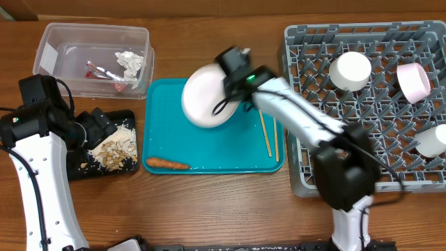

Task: Sort waste into correct bins and load items into the dishwasher
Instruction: 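Carry the white plate to the rack and stand it upright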

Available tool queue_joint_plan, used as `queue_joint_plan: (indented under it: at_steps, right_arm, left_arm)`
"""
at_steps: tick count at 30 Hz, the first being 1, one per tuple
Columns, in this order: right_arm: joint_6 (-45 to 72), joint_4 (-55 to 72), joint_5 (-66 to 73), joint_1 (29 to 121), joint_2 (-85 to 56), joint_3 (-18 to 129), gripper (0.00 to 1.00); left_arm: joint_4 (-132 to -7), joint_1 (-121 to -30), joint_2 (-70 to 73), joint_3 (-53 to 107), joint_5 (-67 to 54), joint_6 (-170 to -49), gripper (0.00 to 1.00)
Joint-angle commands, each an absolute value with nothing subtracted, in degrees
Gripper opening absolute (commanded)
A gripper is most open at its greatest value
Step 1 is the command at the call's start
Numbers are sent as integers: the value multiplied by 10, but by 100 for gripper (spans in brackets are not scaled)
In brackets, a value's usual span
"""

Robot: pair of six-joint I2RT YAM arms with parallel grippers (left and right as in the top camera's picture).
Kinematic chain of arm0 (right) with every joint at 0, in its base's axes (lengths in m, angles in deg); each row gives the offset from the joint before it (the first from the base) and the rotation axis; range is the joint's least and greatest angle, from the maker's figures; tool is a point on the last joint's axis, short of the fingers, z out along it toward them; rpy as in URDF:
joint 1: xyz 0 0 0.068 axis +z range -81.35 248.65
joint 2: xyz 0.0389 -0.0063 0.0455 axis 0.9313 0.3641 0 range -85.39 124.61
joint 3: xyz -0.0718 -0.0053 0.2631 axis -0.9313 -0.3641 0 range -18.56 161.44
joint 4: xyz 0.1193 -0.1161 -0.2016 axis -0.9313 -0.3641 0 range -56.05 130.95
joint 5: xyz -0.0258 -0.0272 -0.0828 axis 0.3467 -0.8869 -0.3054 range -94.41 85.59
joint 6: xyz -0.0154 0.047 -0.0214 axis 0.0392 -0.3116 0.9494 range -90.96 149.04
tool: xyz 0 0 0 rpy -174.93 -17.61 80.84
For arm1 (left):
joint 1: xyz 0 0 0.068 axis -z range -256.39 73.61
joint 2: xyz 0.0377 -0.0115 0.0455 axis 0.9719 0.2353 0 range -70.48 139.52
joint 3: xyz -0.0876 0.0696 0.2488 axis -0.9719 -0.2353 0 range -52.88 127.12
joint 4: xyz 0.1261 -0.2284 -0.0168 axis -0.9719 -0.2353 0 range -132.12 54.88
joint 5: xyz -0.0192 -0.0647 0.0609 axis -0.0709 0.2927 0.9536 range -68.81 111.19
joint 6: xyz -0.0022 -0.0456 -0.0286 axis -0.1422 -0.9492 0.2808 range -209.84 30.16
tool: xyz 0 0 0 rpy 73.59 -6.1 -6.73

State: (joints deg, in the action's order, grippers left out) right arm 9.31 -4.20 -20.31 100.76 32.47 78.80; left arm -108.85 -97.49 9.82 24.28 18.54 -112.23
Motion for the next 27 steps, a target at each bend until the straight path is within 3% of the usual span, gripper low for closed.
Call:
queue_joint_plan:
  at_steps: [1,11,23,27]
  right_arm:
    - [139,-53,-335,974,214,820,4]
    - [150,-119,-833,927,149,811,4]
    - [87,-117,-853,896,165,672,4]
    - [79,-107,-794,900,165,635,4]
  left_arm:
    - [-1086,-977,93,240,182,-1130,100]
    - [-1077,-977,93,240,182,-1130,100]
    - [-1076,-974,93,240,182,-1130,100]
    - [-1073,-974,93,240,182,-1130,100]
